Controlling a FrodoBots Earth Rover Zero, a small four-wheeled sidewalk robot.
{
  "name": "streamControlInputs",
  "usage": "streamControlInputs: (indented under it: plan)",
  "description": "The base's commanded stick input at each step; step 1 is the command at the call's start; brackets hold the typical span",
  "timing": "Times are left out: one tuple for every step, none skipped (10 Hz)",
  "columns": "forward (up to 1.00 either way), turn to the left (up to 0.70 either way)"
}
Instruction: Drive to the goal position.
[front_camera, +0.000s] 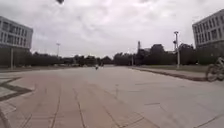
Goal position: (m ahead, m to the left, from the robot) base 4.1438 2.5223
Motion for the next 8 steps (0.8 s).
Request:
streamControlInputs:
  plan:
    - [0.70,0.00]
    - [0.70,0.00]
    - [0.70,0.00]
    - [0.70,0.00]
    - [0.70,0.00]
    - [0.34,0.00]
    - [0.00,0.00]
    - [0.00,0.00]
